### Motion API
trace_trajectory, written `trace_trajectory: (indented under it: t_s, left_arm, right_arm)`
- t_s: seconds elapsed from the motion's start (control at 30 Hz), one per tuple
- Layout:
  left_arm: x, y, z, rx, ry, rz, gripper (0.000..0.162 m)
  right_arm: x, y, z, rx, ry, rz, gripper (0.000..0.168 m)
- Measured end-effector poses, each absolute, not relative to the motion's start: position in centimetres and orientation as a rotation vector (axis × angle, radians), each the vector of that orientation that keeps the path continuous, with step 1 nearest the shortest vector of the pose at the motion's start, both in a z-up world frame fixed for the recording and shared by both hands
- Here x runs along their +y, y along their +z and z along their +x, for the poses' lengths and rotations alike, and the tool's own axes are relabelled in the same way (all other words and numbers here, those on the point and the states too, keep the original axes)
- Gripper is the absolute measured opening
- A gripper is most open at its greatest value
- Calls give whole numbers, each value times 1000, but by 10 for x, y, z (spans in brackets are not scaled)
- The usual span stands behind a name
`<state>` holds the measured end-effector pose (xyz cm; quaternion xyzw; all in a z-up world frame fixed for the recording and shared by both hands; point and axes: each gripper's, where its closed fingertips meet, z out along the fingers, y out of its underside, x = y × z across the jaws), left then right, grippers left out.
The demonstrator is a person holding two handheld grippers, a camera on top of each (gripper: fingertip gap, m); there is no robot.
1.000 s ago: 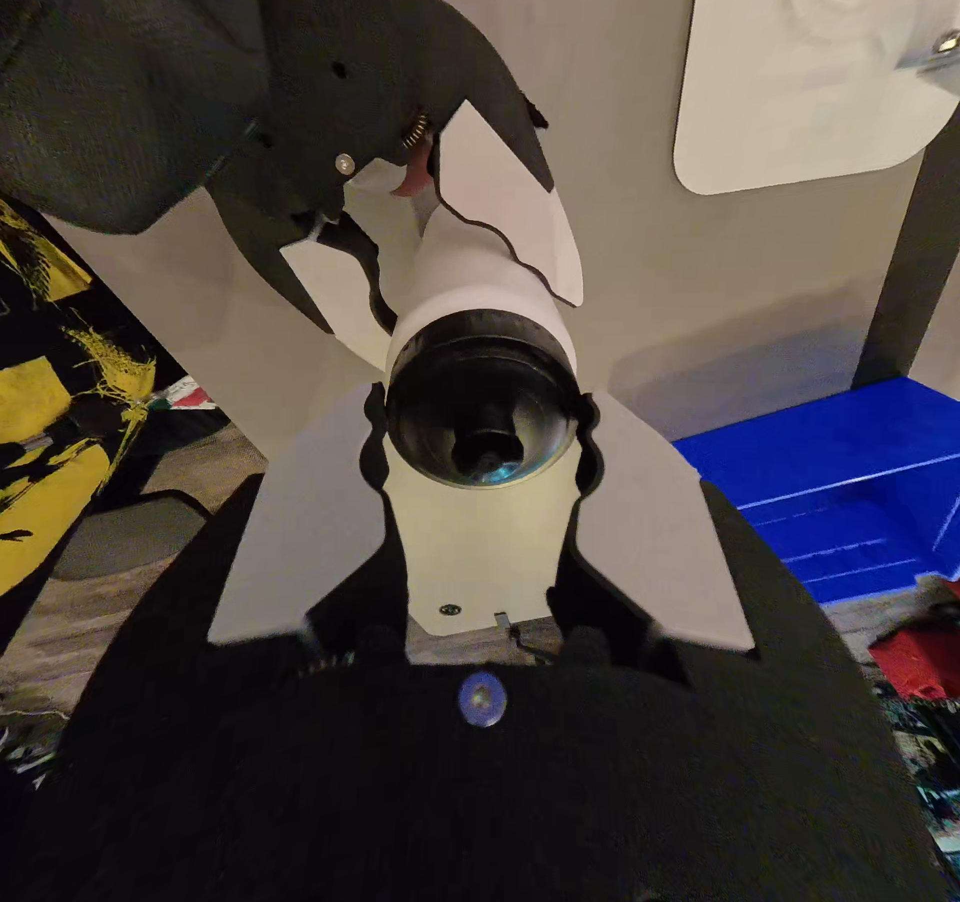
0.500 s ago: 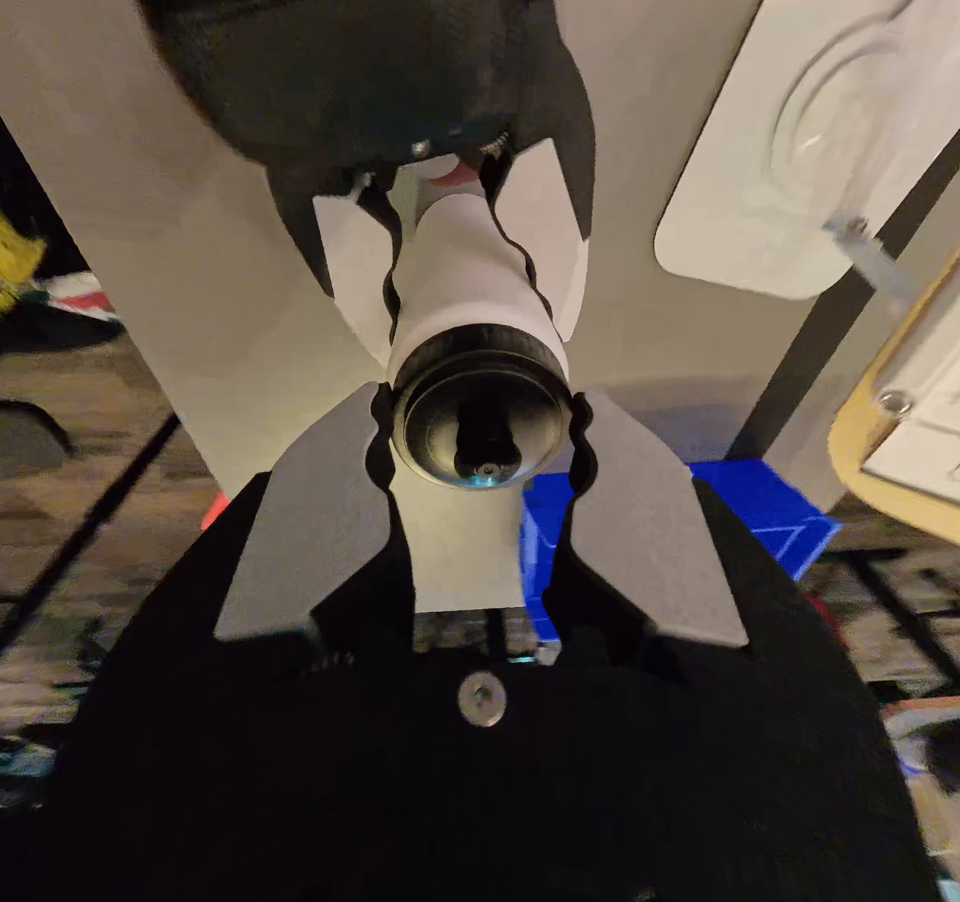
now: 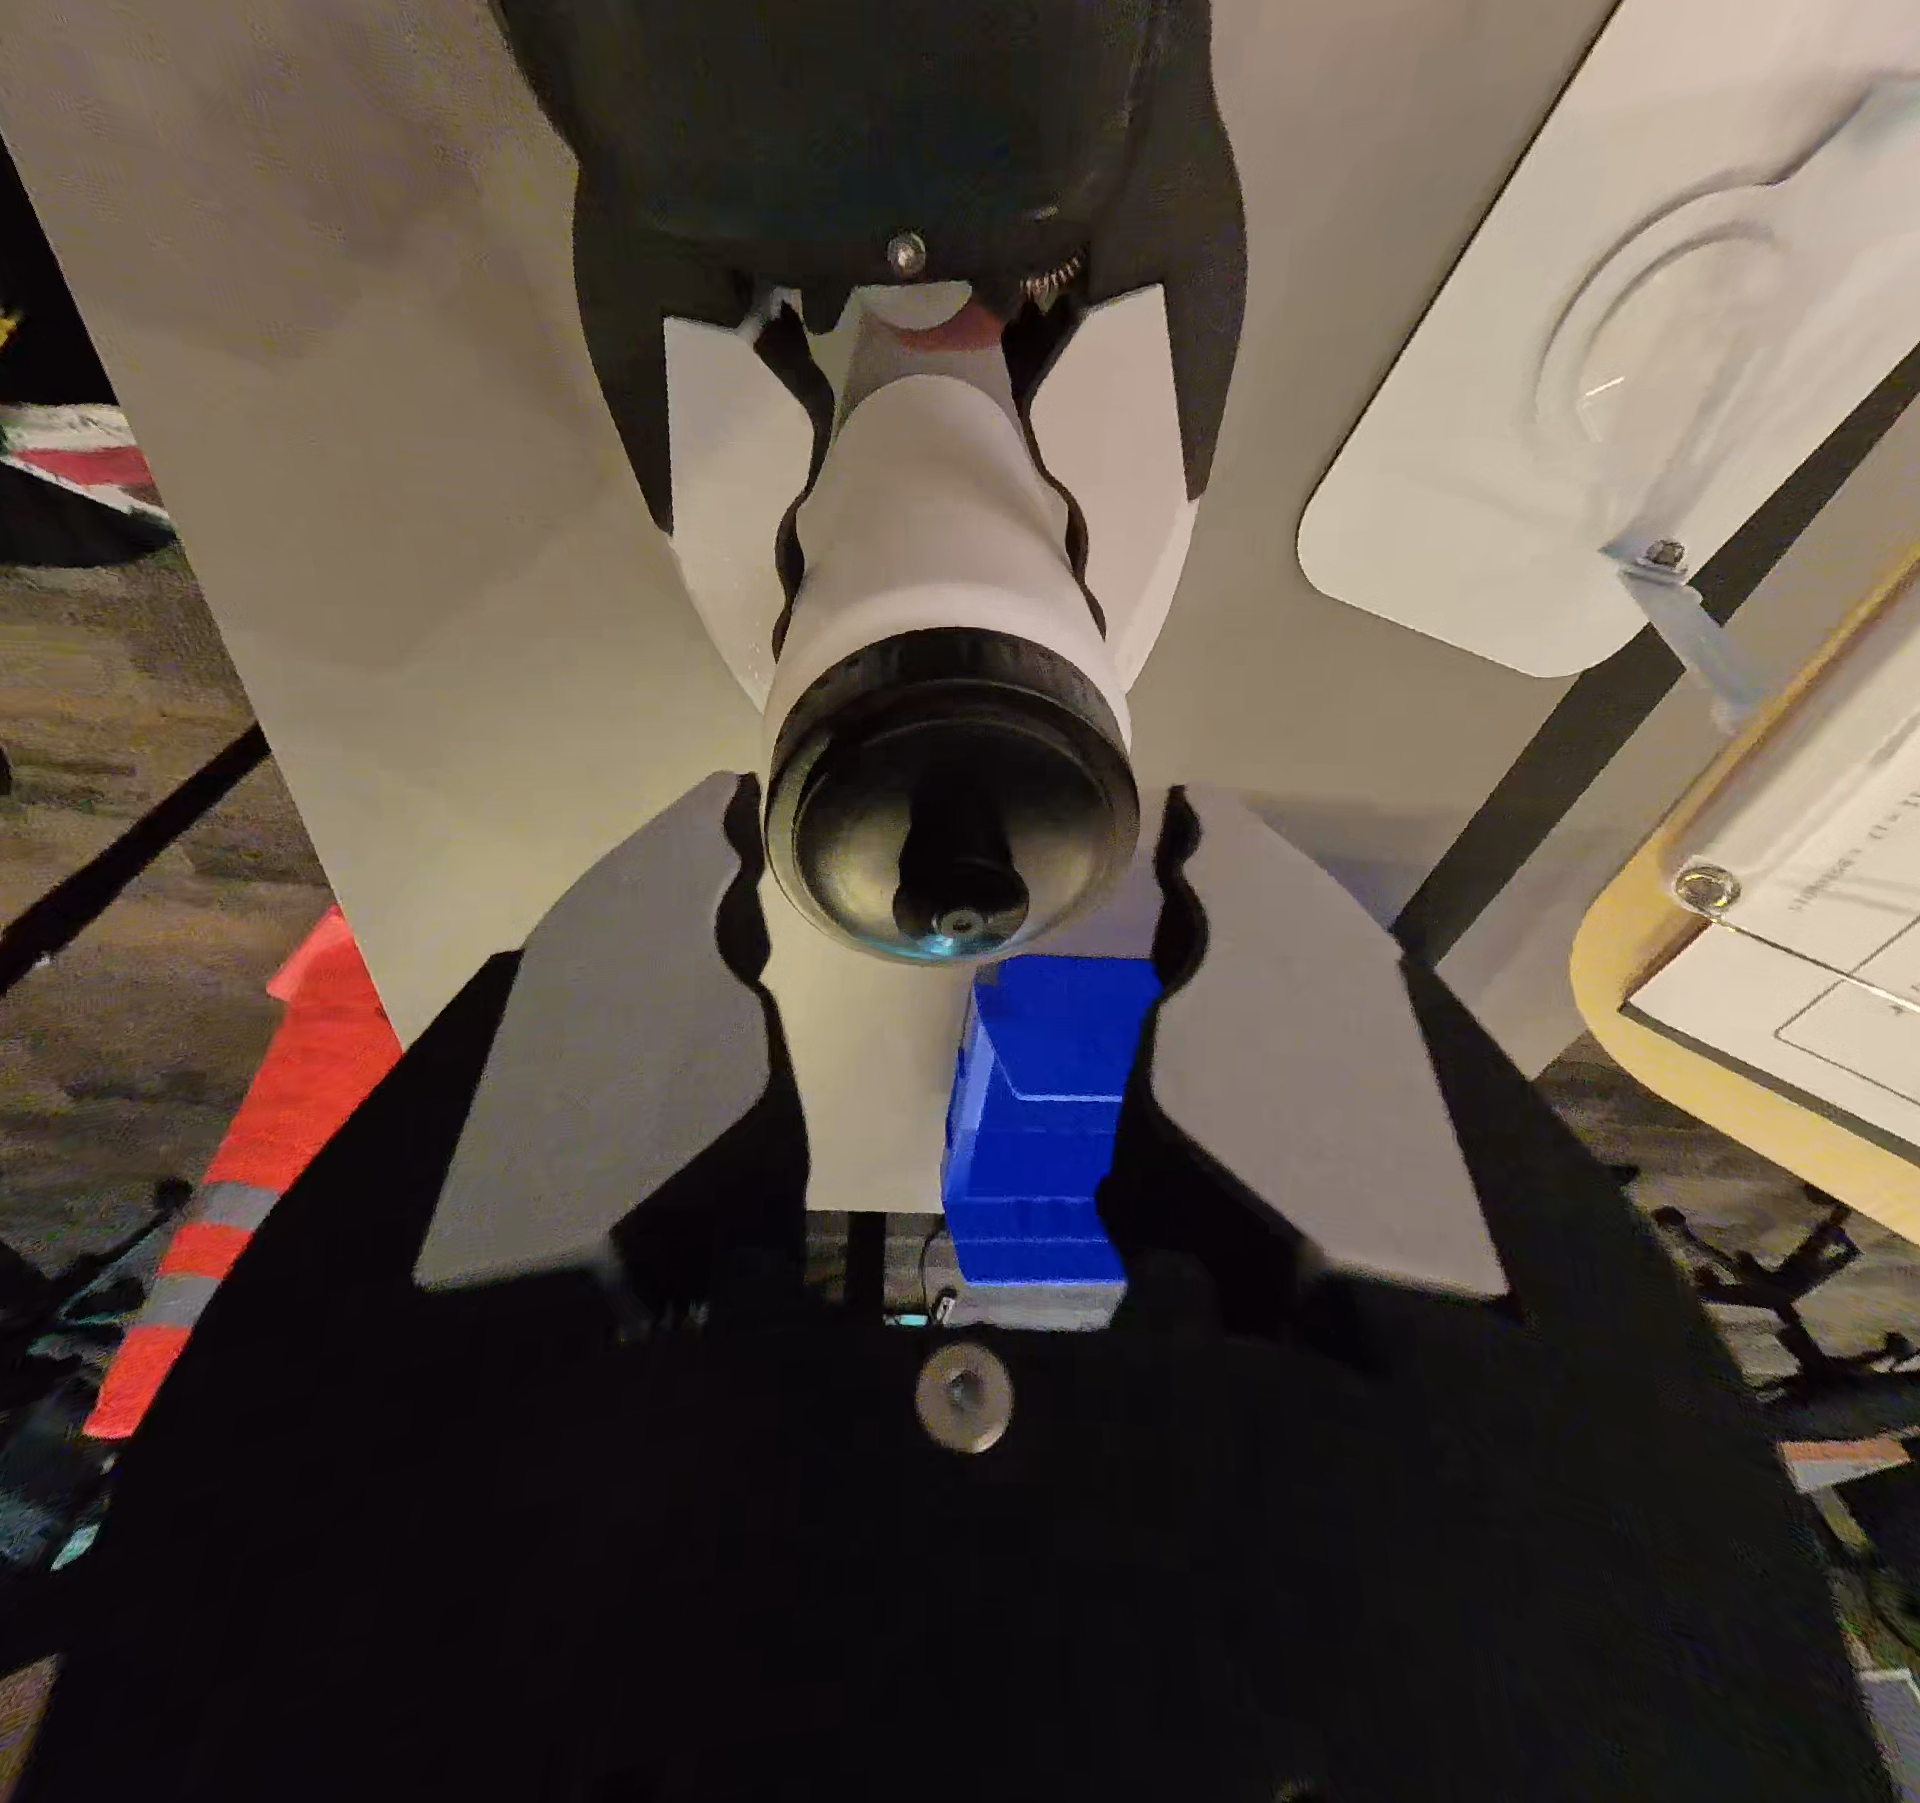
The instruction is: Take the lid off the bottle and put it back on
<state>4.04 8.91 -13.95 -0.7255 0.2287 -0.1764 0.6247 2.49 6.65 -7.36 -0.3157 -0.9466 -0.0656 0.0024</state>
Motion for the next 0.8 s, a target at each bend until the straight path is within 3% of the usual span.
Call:
trace_trajectory:
  t_s: [0.13, 0.3, 0.4, 0.43, 0.5, 0.57, 0.63, 0.7, 0.8]
  left_arm:
    - [89, -140, 40, 524, -403, -1667, 85]
    - [90, -140, 40, 523, -405, -1666, 85]
    - [89, -140, 40, 524, -400, -1665, 85]
    - [89, -140, 40, 525, -400, -1665, 85]
    - [89, -140, 40, 526, -401, -1664, 85]
    - [89, -140, 40, 527, -402, -1664, 85]
    - [89, -140, 41, 526, -405, -1662, 85]
    - [89, -140, 40, 525, -404, -1662, 85]
    - [89, -140, 41, 525, -405, -1663, 84]
  right_arm:
    - [66, -76, 26, -2961, -179, -1094, 69]
    - [66, -77, 24, -2740, -108, -1644, 69]
    - [65, -78, 23, -2714, -107, -1664, 70]
    - [65, -78, 23, -2746, -107, -1629, 71]
    - [62, -75, 20, -2801, -74, -1492, 97]
    - [64, -73, 21, -2853, -135, -1284, 97]
    - [64, -74, 23, -2906, -167, -1145, 90]
    - [65, -76, 25, -2932, -206, -1081, 70]
    - [66, -77, 25, -2918, -212, -1156, 69]
